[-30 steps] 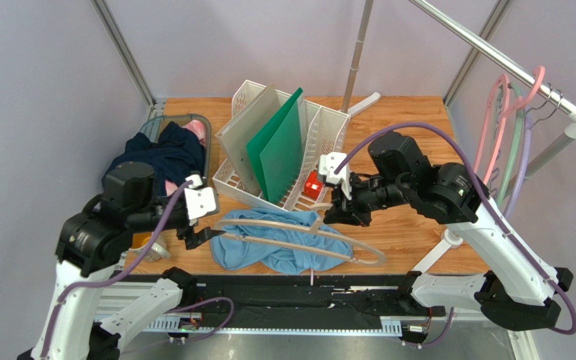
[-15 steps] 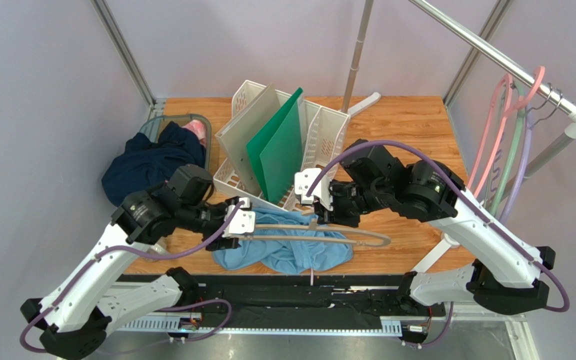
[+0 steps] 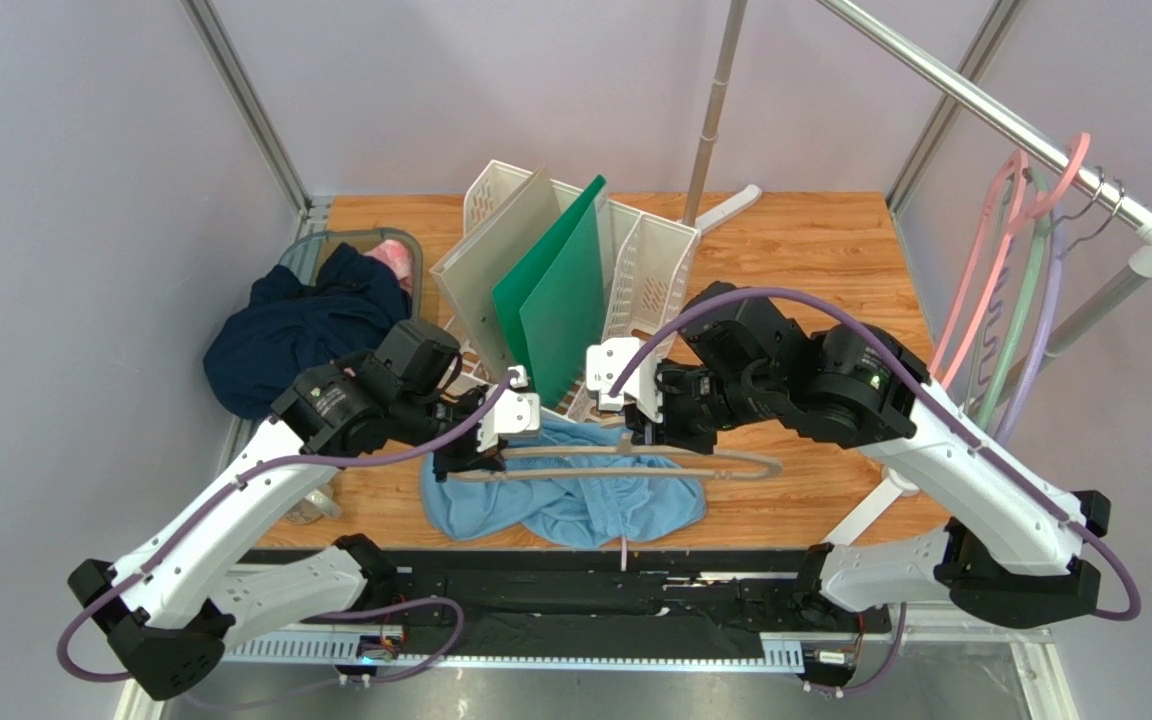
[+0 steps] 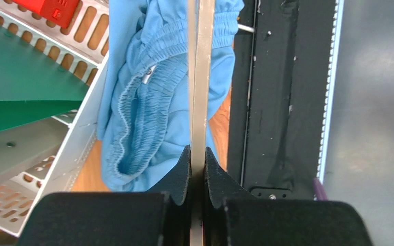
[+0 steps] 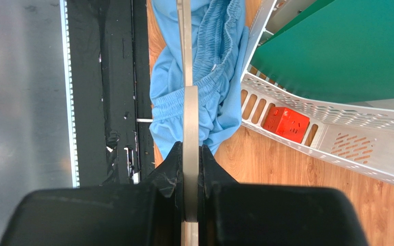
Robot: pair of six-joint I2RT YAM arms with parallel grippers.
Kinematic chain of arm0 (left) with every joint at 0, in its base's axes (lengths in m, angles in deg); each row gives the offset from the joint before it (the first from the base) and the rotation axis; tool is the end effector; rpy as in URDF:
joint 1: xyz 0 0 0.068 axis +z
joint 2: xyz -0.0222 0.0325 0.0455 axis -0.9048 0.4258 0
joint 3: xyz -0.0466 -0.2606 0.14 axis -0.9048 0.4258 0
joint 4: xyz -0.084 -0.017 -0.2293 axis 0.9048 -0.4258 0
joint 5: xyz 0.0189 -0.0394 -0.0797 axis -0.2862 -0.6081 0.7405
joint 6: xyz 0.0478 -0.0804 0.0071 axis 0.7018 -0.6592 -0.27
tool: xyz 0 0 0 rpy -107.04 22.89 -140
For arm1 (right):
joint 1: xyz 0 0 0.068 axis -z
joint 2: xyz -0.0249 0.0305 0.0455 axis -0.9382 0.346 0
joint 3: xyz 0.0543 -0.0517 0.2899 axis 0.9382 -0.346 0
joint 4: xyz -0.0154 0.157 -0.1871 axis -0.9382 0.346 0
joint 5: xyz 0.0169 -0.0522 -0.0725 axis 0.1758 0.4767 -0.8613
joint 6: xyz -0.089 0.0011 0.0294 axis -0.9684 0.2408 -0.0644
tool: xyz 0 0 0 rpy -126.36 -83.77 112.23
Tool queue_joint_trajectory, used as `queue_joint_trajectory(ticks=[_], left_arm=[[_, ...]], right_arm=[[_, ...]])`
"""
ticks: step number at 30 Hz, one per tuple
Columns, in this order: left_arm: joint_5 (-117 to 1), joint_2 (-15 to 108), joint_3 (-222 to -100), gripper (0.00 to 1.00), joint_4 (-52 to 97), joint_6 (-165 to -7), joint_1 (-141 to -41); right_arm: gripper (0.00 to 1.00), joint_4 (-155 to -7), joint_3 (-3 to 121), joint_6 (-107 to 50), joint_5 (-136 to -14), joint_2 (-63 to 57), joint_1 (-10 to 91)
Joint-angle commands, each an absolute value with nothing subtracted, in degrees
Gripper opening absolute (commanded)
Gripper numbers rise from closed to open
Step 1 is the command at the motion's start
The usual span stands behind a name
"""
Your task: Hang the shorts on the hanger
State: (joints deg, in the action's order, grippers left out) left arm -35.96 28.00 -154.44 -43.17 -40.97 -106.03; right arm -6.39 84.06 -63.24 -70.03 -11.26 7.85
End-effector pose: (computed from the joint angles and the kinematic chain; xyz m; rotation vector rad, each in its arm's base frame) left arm 0.0923 -0.1377 0.3325 1.6633 1.8382 -0.7240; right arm 0.0838 0.1963 0.4350 -1.8008 1.6586 0.5365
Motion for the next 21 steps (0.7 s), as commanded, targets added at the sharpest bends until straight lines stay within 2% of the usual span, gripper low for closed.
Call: queue_joint_trajectory(ticks=[1, 2, 3, 4, 5, 6, 8, 11, 15, 21], left_arm=[[-31.09, 24.13, -152.21, 0.00, -40.86, -44.04, -105.06], [-30.11, 22.89, -151.51, 0.00, -39.81, -44.04, -104.18], [-29.23, 21.66, -150.11, 0.00, -39.19, -44.21, -103.56], [-27.57, 19.47, -149.49, 0.00, -38.32, -43.95, -102.95], [-26.94, 18.58, -148.44, 0.00, -38.05, -43.86, -101.98], [-26.50, 17.96, -148.08, 0.00, -37.78, -43.86, -101.63], [-25.27, 17.08, -147.55, 0.00, -37.87, -43.43, -100.75], [-21.93, 17.34, -147.63, 0.00, -39.27, -41.32, -99.69], [-20.17, 17.52, -147.55, 0.00, -39.63, -38.42, -99.78], [-18.76, 19.80, -148.78, 0.00, -38.75, -37.09, -99.78]], right_arm=[[0.03, -16.19, 80.51, -59.81, -70.59, -16.20, 7.36], [0.10, -17.33, 78.93, -59.19, -71.29, -17.25, 7.44], [0.37, -19.78, 75.87, -58.66, -71.82, -19.52, 7.62], [0.54, -21.11, 73.92, -57.87, -72.52, -20.76, 7.79], [0.79, -22.34, 72.43, -56.47, -72.87, -21.99, 8.49], [0.85, -24.53, 71.10, -55.85, -72.79, -24.36, 8.85], [0.93, -26.47, 67.15, -55.49, -72.35, -26.74, 9.29], [0.93, -30.16, 61.00, -57.67, -70.95, -31.40, 9.38], [0.90, -35.70, 55.19, -59.53, -67.17, -35.89, 9.38], [0.85, -36.50, 57.38, -58.48, -62.77, -29.32, 9.38]])
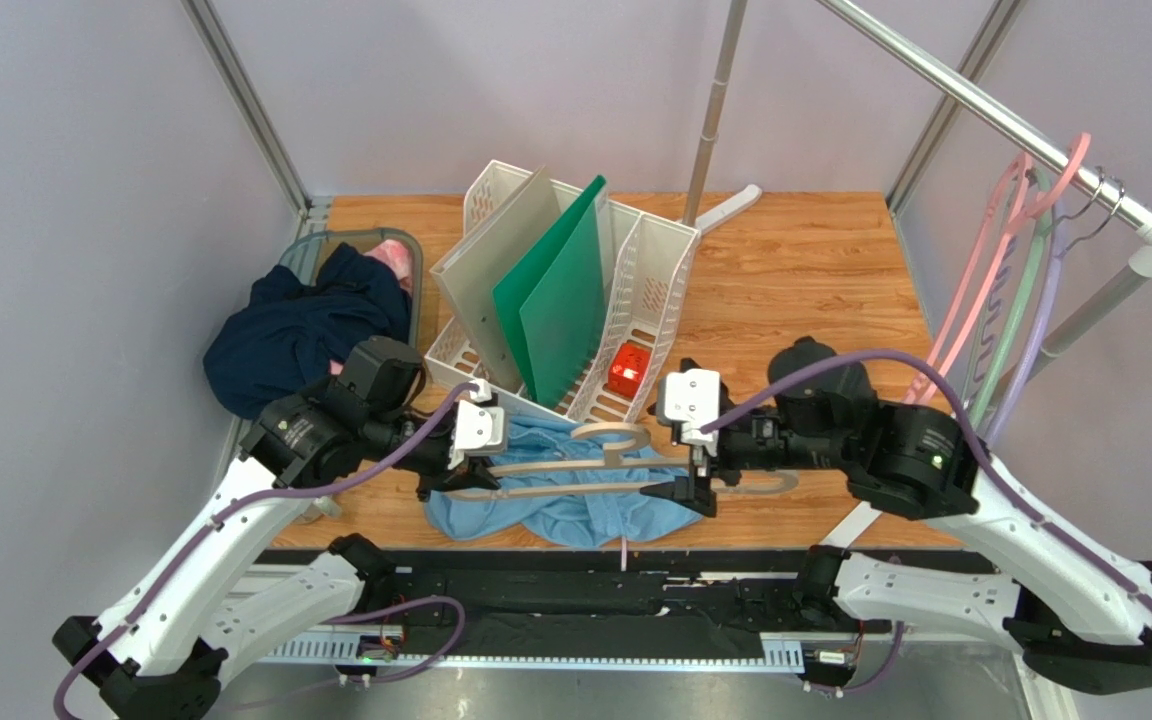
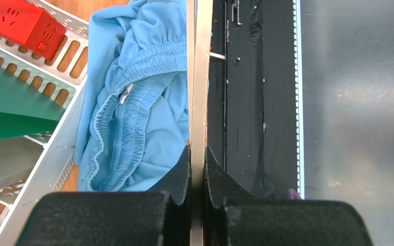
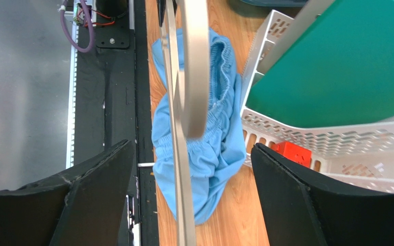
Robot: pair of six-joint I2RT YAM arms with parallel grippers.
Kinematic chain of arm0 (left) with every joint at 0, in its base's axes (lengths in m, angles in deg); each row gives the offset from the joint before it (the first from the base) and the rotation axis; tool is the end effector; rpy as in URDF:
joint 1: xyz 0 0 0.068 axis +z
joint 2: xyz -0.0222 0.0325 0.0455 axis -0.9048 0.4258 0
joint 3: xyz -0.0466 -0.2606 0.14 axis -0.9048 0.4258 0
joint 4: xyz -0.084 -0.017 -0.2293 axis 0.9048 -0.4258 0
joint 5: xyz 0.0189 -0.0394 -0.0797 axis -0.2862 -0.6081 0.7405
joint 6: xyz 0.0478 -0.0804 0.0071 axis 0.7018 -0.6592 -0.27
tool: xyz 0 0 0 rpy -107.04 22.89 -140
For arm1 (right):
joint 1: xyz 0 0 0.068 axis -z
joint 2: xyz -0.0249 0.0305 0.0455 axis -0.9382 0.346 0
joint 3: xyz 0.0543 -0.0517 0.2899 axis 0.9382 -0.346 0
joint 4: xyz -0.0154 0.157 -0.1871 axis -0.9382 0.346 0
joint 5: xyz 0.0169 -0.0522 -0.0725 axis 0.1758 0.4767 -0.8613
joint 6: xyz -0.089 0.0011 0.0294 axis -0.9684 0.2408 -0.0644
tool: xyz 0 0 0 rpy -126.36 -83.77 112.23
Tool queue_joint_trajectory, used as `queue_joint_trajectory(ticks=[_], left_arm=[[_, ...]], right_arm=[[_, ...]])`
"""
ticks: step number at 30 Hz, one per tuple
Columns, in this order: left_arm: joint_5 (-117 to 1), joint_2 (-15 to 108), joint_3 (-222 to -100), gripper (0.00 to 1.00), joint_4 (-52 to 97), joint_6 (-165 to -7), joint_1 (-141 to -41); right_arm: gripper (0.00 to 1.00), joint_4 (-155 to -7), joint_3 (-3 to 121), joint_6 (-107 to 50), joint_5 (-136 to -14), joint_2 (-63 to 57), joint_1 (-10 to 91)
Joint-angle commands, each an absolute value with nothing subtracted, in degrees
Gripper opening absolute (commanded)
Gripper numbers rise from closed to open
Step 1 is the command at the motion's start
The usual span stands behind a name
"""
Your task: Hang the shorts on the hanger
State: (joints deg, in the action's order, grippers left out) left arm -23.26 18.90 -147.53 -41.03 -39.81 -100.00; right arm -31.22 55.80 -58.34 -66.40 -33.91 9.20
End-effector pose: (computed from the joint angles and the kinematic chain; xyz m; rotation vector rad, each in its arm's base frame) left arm 0.0660 -0.1172 0.3276 1.5846 1.7068 -0.9160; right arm 0.0569 0.1490 0.4045 -1.5424 1.4565 0.6916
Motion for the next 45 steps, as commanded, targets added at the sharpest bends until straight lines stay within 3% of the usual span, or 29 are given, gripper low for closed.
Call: queue_joint_trajectory(ticks=[1, 7, 10, 11, 13, 14, 17, 20, 27, 33, 37, 45], left_arm=[[-18.67, 19.98, -148.95, 0.00, -38.57, -37.27, -99.78], [-19.20, 19.72, -148.87, 0.00, -37.87, -37.44, -99.78], [-19.46, 19.89, -148.34, 0.00, -37.34, -37.88, -99.78], [-19.46, 19.98, -148.25, 0.00, -37.17, -38.15, -99.78], [-20.33, 20.24, -148.16, 0.00, -36.64, -39.63, -99.78], [-21.39, 20.59, -148.42, 0.09, -36.55, -40.51, -99.78], [-26.74, 23.57, -150.79, 0.41, -40.23, -40.53, -99.78], [-30.19, 25.34, -150.02, 0.51, -40.51, -41.93, -96.71], [-36.25, 21.65, -141.85, 0.52, -31.80, -37.29, -94.68], [-32.03, 20.34, -134.82, 0.47, -33.30, -14.10, -94.59], [-36.59, 22.08, -132.69, 0.42, -31.54, -2.39, -94.50], [-35.54, 26.14, -130.77, 0.56, -24.01, -0.45, -88.79]], right_arm=[[0.84, -36.76, 57.38, -58.56, -63.03, -28.61, 9.29], [0.65, -36.77, 56.24, -60.32, -61.45, -26.40, 9.38], [0.45, -37.20, 55.80, -60.41, -61.18, -26.23, 9.38], [0.27, -36.51, 55.80, -60.76, -61.36, -26.05, 9.38], [0.03, -35.72, 56.06, -60.94, -61.45, -26.05, 9.38], [0.00, -35.28, 56.06, -60.24, -62.15, -26.48, 9.46], [0.00, -33.52, 55.80, -59.19, -64.07, -28.41, 9.47], [0.00, -29.67, 55.62, -58.48, -67.33, -30.61, 9.47], [0.00, -24.29, 53.87, -59.35, -71.03, -32.73, 9.47], [0.00, -27.43, 53.25, -58.22, -73.66, -30.10, 9.38], [0.00, -29.64, 52.55, -56.81, -74.46, -27.55, 9.38], [0.00, -33.60, 52.19, -56.01, -77.36, -24.82, 9.11]])
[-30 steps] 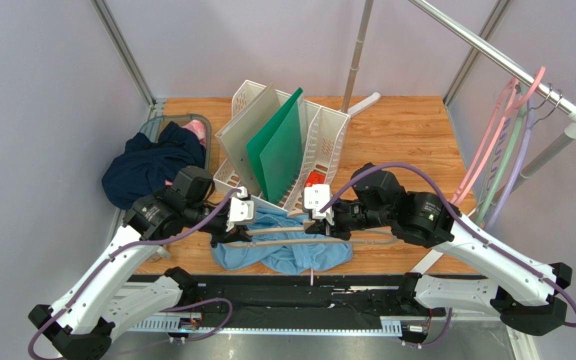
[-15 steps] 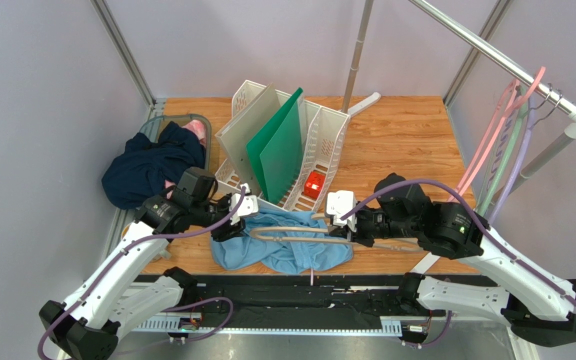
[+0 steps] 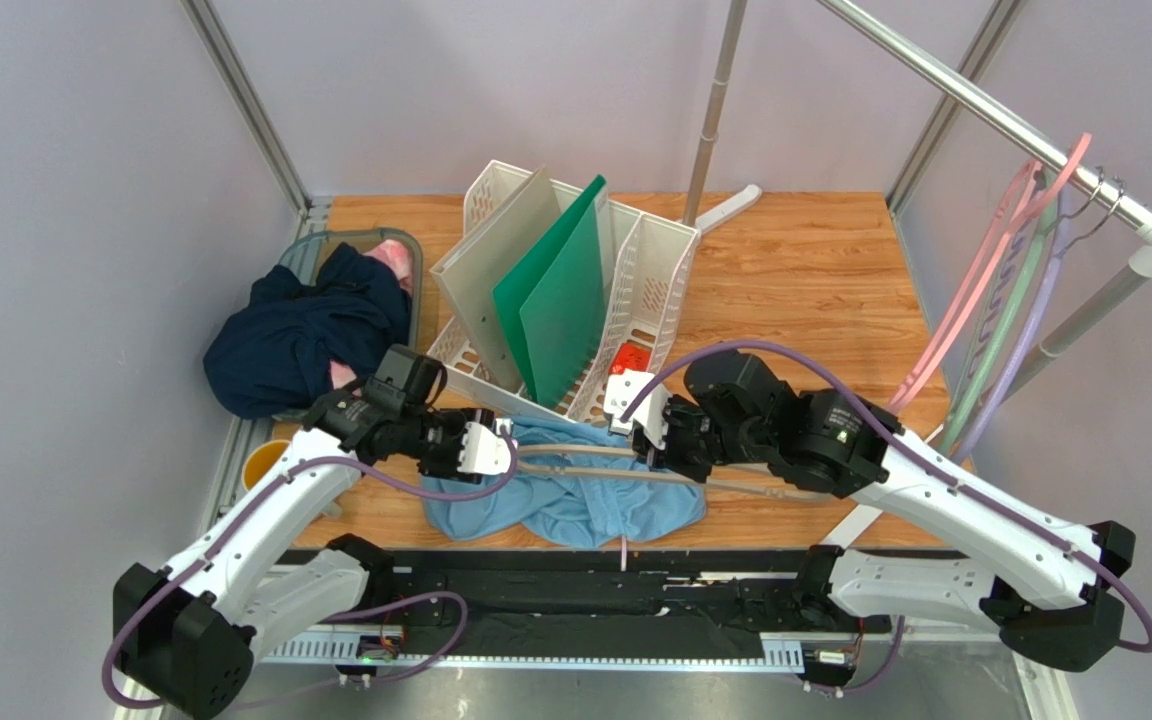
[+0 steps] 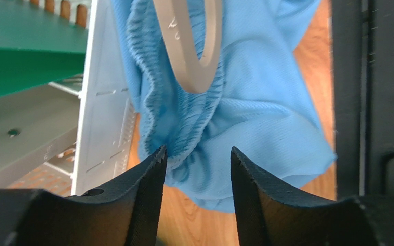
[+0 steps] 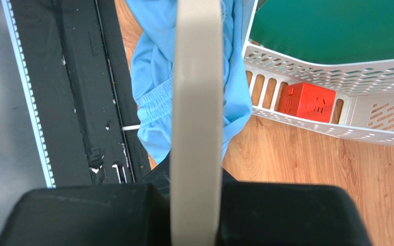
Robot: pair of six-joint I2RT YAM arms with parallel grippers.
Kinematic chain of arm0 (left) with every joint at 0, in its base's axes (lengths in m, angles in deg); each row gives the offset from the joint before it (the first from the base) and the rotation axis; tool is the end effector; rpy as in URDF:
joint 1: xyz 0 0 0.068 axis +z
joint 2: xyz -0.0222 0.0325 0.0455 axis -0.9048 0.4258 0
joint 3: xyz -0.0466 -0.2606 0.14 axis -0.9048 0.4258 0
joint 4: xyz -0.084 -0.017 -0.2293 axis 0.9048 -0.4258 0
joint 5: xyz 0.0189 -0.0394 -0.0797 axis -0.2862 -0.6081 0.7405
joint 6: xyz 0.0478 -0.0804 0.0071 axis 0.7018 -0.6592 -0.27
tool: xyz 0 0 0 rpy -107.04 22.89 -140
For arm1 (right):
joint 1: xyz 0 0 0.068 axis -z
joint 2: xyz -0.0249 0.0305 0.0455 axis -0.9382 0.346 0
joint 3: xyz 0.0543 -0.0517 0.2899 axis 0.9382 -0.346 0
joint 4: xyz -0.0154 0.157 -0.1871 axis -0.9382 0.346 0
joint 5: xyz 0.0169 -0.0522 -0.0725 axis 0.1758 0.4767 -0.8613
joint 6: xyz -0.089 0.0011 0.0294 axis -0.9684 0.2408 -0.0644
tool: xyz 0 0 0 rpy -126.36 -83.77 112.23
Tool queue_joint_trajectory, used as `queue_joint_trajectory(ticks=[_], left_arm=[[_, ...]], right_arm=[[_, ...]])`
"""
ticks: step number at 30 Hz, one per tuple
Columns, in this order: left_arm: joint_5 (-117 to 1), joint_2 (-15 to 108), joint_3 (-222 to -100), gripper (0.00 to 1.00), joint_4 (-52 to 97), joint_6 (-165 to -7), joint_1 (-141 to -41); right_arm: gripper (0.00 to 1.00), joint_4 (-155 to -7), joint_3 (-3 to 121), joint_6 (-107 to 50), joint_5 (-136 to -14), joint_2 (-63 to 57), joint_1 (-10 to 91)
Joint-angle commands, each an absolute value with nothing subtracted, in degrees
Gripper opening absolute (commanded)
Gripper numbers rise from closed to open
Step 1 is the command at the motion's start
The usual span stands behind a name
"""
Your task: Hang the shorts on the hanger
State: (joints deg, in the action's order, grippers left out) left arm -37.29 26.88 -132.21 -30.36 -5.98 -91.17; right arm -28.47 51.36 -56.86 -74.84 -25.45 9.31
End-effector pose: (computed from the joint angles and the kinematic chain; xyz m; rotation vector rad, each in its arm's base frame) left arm 0.1229 -0.1067 0.2336 1.9407 1.5813 -0.3889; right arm 0.0868 0.1765 0.3482 -1.6171 1.7560 0.4911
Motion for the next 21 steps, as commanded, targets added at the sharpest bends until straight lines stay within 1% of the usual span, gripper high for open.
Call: queue_joint_trajectory(ticks=[1, 6, 14, 15, 17, 18, 19, 21], left_arm=[[-35.89, 25.96, -130.15, 0.57, -23.02, 0.16, -88.36], [-37.48, 27.27, -127.42, 0.63, -16.09, 0.88, -85.98], [-36.25, 32.36, -127.86, 0.64, -14.40, 2.01, -85.80], [-35.90, 32.81, -127.95, 0.63, -14.75, 2.28, -85.80], [-35.20, 34.12, -128.65, 0.56, -15.89, 2.89, -85.80], [-34.50, 34.39, -129.00, 0.50, -17.64, 2.98, -85.80], [-34.23, 34.57, -130.22, 0.33, -18.70, 2.98, -85.80], [-33.44, 34.57, -131.54, 0.20, -22.39, 2.46, -85.80]], right_arm=[[0.00, -33.43, 52.46, -56.19, -77.62, -24.47, 9.03], [0.00, -33.78, 53.08, -57.51, -79.38, -22.71, 8.06], [0.00, -35.00, 52.46, -58.30, -82.63, -21.83, 6.21], [0.00, -35.18, 52.46, -58.21, -84.81, -21.66, 6.04], [0.00, -36.15, 52.46, -58.13, -86.40, -21.31, 5.86], [0.00, -36.32, 52.55, -58.04, -86.85, -21.13, 5.77], [0.00, -36.59, 52.89, -58.04, -87.55, -20.52, 5.51], [0.00, -36.68, 53.07, -58.04, -87.99, -19.90, 5.16]])
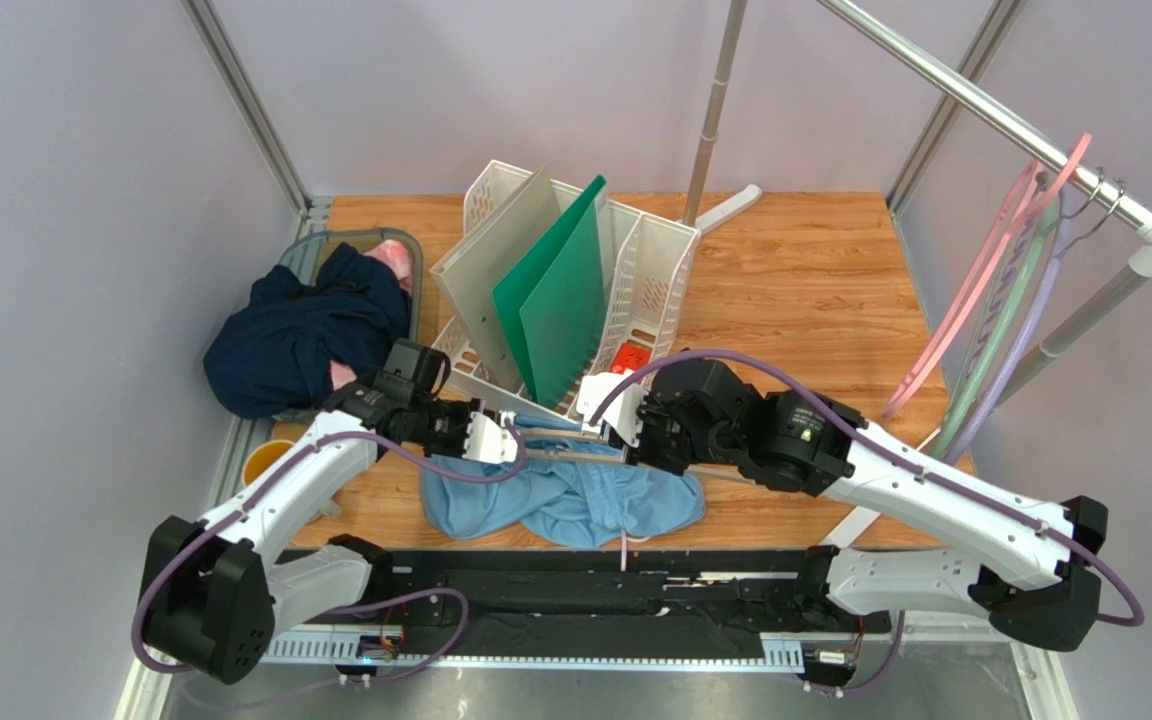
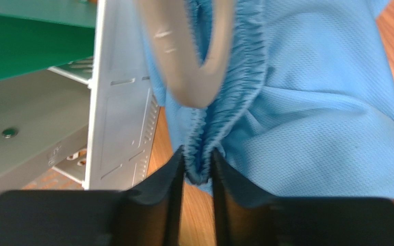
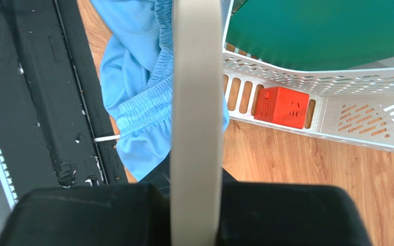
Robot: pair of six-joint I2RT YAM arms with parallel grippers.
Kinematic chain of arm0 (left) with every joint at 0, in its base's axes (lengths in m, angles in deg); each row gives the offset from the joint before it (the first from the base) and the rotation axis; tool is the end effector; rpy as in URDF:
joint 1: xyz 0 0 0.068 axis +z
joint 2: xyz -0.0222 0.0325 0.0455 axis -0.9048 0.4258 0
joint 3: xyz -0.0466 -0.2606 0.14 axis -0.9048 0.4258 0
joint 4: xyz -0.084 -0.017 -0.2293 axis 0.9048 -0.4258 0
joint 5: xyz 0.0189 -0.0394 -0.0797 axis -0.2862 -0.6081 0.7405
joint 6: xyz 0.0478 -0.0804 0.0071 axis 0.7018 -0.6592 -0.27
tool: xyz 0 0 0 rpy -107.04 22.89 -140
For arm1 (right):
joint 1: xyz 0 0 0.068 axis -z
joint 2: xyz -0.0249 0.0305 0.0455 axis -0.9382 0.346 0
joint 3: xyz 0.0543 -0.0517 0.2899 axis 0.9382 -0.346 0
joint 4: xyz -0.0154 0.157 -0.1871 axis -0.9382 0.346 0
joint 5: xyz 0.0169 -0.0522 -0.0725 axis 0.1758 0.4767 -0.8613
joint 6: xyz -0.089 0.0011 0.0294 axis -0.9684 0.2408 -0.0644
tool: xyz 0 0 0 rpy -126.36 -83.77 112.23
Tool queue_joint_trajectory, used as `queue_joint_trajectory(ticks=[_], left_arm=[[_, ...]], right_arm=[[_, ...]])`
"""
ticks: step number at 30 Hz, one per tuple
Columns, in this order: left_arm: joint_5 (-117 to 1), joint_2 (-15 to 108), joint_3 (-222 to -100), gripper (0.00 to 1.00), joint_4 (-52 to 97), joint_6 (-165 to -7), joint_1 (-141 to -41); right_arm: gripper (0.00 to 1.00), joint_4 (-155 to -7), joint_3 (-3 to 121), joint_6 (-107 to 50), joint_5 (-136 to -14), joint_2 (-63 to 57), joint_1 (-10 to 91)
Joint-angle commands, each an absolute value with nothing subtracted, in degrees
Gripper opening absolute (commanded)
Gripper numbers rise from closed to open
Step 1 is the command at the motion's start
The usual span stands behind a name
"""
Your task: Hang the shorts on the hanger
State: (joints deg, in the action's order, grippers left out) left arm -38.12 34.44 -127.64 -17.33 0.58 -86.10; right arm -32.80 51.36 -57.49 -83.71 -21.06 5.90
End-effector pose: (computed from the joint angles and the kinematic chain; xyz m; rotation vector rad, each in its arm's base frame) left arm 0.1626 -0.1063 0.2042 1.9449 1.5423 -0.2774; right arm 0.0996 0.1995 0.3416 -1.6086 1.7380 0.3367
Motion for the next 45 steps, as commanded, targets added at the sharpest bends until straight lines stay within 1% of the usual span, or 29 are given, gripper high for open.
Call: queue_joint_trajectory(ticks=[1, 2, 10, 14, 19, 22, 27, 30, 35, 37, 38, 40, 41, 44, 45], left_arm=[[-33.35, 34.31, -132.51, 0.07, -23.27, 1.85, -85.80], [-33.44, 33.26, -132.87, 0.00, -24.32, 0.36, -85.80], [-31.24, 26.05, -136.20, 0.00, -32.84, -2.56, -85.89], [-30.19, 25.25, -138.49, 0.00, -36.01, -3.08, -85.89], [-27.64, 25.87, -144.37, 0.00, -40.75, -5.63, -86.24], [-27.11, 25.78, -146.93, 0.00, -43.22, -5.81, -87.99], [-27.55, 24.37, -149.47, 0.00, -43.23, -8.35, -90.98], [-26.50, 24.64, -151.84, 0.00, -43.32, -11.25, -92.48], [-25.61, 25.08, -154.31, 0.00, -41.83, -18.19, -96.69], [-26.31, 25.08, -155.10, 0.05, -41.65, -21.60, -98.01], [-26.58, 25.08, -155.71, 0.14, -41.73, -23.02, -98.19], [-29.98, 25.25, -156.07, 0.25, -42.52, -27.41, -98.19], [-31.49, 25.25, -155.98, 0.34, -43.48, -27.95, -98.02], [-33.70, 23.68, -154.32, 0.48, -47.79, -24.98, -95.66], [-33.27, 21.58, -153.62, 0.50, -48.32, -22.36, -92.95]], right_arm=[[0.00, -36.85, 53.07, -58.04, -88.08, -19.81, 4.90], [0.00, -36.85, 52.99, -58.12, -87.91, -19.64, 4.72], [0.00, -39.75, 52.37, -59.00, -87.90, -19.28, 3.23], [0.00, -41.86, 52.90, -60.06, -87.82, -18.14, 2.87], [0.00, -45.37, 54.04, -61.29, -86.94, -15.86, 1.29], [0.00, -48.53, 54.30, -61.11, -86.59, -14.80, 1.12], [0.00, -54.07, 53.08, -60.59, -83.78, -14.89, 1.12], [0.00, -59.51, 50.71, -61.37, -79.92, -15.76, 1.20], [0.00, -63.92, 48.24, -61.90, -76.92, -15.50, 1.20], [0.00, -65.94, 47.19, -61.73, -76.74, -15.42, 1.38], [0.00, -66.29, 46.92, -61.56, -76.57, -15.42, 1.64], [0.00, -67.17, 46.31, -60.16, -75.87, -15.94, 3.04], [0.00, -67.18, 46.13, -59.71, -75.52, -16.20, 3.48], [0.00, -67.79, 44.55, -59.53, -74.64, -18.22, 4.72], [0.00, -67.96, 44.11, -59.45, -74.20, -18.66, 4.98]])
